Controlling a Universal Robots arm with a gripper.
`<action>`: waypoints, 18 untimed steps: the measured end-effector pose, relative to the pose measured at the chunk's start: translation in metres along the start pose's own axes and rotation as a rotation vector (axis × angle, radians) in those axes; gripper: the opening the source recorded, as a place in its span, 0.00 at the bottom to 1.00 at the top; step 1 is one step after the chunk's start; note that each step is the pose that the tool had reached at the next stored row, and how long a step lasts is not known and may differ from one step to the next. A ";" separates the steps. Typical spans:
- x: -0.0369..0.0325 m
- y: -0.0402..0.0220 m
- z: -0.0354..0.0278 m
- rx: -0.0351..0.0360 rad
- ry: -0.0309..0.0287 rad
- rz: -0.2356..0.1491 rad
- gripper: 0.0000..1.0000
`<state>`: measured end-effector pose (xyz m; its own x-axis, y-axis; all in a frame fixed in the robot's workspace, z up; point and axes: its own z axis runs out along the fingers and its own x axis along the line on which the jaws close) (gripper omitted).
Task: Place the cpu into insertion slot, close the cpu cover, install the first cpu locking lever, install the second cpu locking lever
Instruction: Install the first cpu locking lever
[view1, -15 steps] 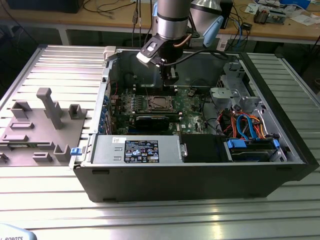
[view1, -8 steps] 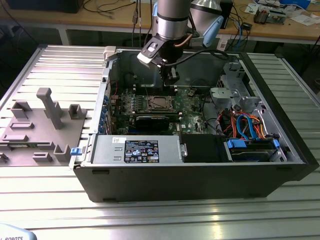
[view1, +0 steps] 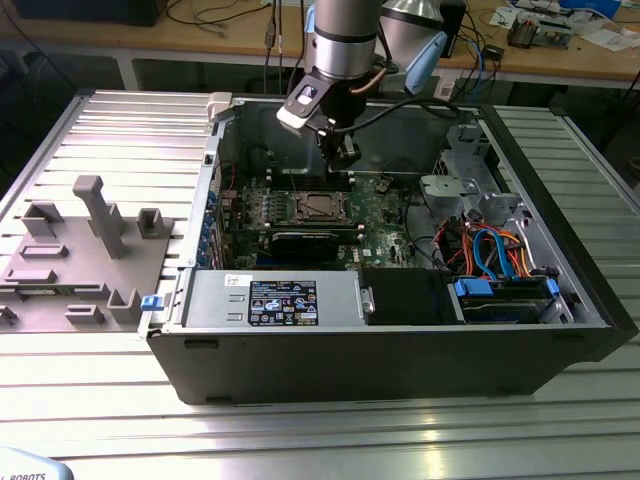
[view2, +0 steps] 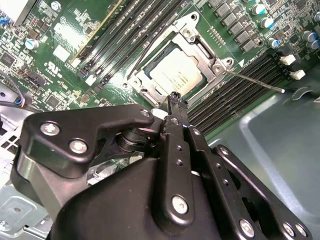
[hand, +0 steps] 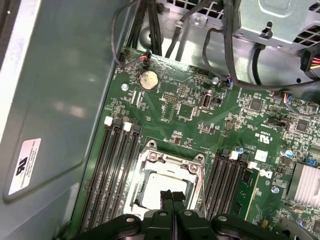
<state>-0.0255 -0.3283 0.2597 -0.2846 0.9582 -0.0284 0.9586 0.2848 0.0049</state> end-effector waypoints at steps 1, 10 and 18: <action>0.0000 0.0000 0.0000 -0.0002 0.0000 -0.006 0.11; 0.0000 0.0000 0.0000 -0.0015 0.0003 -0.055 0.11; 0.0000 0.0000 0.0000 -0.0027 0.0004 -0.094 0.11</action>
<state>-0.0255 -0.3283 0.2597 -0.3735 0.9272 -0.0284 0.9275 0.3737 0.0049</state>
